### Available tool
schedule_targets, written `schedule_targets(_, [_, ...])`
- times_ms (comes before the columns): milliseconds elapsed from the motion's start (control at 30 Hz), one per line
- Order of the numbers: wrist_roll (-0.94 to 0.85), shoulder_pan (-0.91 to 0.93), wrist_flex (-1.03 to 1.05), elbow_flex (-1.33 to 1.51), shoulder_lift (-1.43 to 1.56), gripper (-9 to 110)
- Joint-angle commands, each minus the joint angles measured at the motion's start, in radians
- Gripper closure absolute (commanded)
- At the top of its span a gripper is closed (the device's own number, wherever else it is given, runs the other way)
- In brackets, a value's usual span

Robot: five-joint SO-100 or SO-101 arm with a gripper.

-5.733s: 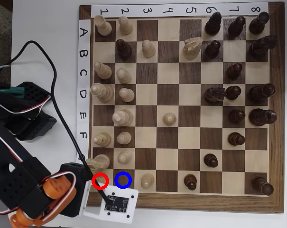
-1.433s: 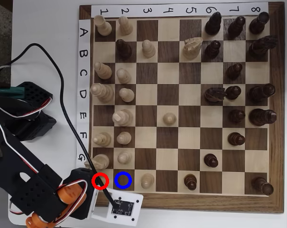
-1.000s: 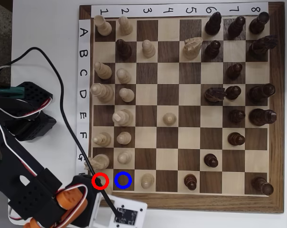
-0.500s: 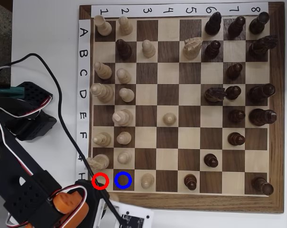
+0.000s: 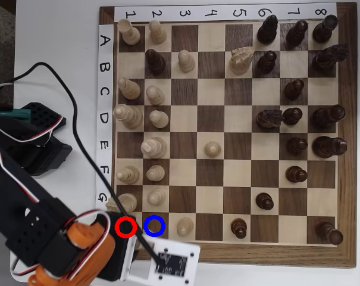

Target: Move the piece to destination

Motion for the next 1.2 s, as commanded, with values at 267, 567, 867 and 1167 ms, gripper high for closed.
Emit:
schedule_targets(267, [0.041,-0.037,-0.032,0.012,0.014,101])
schedule_targets(567, [0.058,-0.044,-0.054,0.012,-0.044,101])
schedule_targets(867, [0.081,-0.051,-0.057,0.011,-0.092,101])
schedule_targets(1167, [0.1,-0.058,-0.094,0.009,-0.133,101])
